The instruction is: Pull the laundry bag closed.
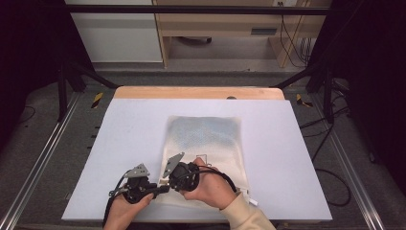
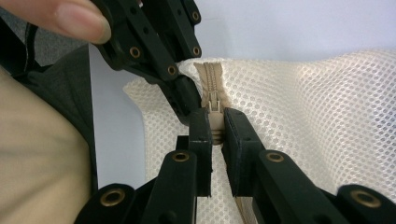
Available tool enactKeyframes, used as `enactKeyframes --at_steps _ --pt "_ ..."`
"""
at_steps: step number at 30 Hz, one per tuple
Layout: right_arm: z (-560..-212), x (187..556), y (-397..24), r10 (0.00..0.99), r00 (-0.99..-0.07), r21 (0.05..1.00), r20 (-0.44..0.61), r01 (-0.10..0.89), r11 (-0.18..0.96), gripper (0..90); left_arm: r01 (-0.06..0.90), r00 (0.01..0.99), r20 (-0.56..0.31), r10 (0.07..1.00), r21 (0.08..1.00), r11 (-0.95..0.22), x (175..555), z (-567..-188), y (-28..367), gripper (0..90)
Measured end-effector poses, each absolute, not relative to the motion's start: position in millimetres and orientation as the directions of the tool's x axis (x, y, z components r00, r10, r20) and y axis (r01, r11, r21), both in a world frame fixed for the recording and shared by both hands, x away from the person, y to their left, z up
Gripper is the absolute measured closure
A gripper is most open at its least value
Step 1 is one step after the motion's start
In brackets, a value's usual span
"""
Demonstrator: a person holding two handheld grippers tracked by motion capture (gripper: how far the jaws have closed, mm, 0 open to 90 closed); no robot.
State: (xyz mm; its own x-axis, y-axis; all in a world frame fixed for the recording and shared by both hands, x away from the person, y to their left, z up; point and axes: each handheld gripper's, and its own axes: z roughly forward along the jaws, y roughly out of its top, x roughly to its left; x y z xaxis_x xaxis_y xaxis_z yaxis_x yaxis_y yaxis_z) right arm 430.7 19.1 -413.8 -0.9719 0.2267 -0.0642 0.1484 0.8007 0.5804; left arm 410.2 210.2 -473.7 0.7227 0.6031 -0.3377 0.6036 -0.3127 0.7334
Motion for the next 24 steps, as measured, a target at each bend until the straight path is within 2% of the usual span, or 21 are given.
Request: enactKeyframes --at_steps 14,15,19,22,23,24 --pt "-419 432 16 0.222 -0.973 0.541 -0.056 0.158 0.826 82.4 0.603 0.726 -0.349 0.592 0.737 -0.306 409 -471 209 85.2" --pt "-420 431 16 0.229 -0.972 0.539 -0.053 0.165 0.826 82.4 0.612 0.717 -0.373 0.588 0.740 -0.277 409 -471 211 85.2" --pt "-422 433 13 0.234 -0.970 0.525 -0.060 0.169 0.834 82.4 0.601 0.727 -0.352 0.589 0.742 -0.297 408 -470 209 85.2" --pt "-422 435 10 0.247 -0.967 0.516 -0.061 0.181 0.837 82.4 0.603 0.723 -0.363 0.587 0.747 -0.281 408 -469 210 85.3" --pt "-426 437 6 0.267 -0.960 0.479 -0.086 0.195 0.856 82.3 0.608 0.714 -0.375 0.591 0.751 -0.258 409 -467 215 85.3" --pt "-427 440 2 0.281 -0.957 0.493 -0.069 0.213 0.844 82.3 0.608 0.714 -0.375 0.591 0.751 -0.258 409 -467 215 85.3"
